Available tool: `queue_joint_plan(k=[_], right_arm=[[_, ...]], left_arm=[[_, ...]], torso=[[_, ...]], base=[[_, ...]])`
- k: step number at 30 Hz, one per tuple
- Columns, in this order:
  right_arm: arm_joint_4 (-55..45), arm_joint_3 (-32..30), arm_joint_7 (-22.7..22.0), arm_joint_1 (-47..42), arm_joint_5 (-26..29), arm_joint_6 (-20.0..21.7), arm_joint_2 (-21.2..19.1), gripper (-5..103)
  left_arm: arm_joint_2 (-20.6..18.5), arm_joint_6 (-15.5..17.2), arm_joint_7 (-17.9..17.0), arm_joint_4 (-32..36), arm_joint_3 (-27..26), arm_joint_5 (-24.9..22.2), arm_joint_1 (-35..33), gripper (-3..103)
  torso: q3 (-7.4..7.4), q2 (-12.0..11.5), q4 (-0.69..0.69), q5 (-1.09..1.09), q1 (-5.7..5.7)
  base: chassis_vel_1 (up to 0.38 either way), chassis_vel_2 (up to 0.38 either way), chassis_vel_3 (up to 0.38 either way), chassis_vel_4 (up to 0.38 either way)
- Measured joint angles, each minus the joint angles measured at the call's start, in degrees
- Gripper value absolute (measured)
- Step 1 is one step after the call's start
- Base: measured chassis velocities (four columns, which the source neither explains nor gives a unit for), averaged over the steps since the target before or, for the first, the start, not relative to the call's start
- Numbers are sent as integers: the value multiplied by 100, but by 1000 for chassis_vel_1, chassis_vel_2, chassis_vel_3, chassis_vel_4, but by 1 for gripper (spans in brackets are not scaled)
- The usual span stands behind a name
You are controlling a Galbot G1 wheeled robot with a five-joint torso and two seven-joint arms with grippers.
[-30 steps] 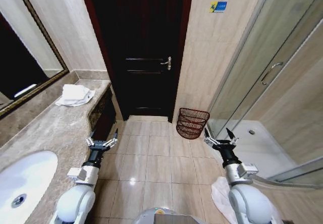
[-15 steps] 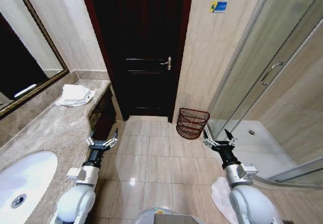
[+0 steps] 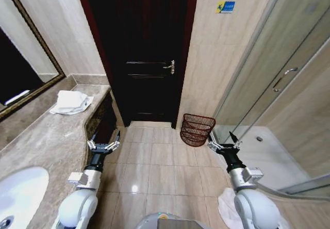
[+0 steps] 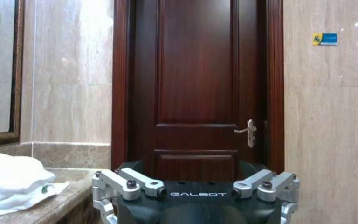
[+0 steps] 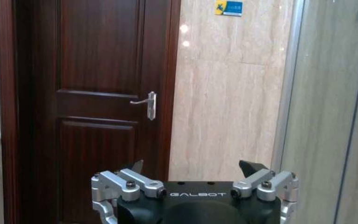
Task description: Discard the used towel into the hamper.
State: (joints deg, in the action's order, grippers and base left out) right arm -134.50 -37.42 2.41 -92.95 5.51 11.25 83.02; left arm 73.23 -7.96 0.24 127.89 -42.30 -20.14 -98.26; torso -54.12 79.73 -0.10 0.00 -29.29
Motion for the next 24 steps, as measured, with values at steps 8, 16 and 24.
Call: queue_joint_plan(k=[8, 16, 24], right_arm=[[8, -11, 0, -26, 5, -9, 1, 100], [17, -19, -3, -13, 12, -19, -10, 100], [30, -21, -4, -11, 20, -26, -22, 100]], left_arm=[[6, 79, 0, 5, 0, 21, 5, 100], [19, 81, 6, 6, 0, 55, 2, 100], [32, 42, 8, -2, 2, 70, -10, 100]], torso=[[0, 0, -1, 1, 2], [0, 0, 0, 1, 1], [0, 0, 0, 0, 0]], base=[[-76, 76, 75, -79], [-69, 122, 125, -72], [-27, 150, 155, -31]])
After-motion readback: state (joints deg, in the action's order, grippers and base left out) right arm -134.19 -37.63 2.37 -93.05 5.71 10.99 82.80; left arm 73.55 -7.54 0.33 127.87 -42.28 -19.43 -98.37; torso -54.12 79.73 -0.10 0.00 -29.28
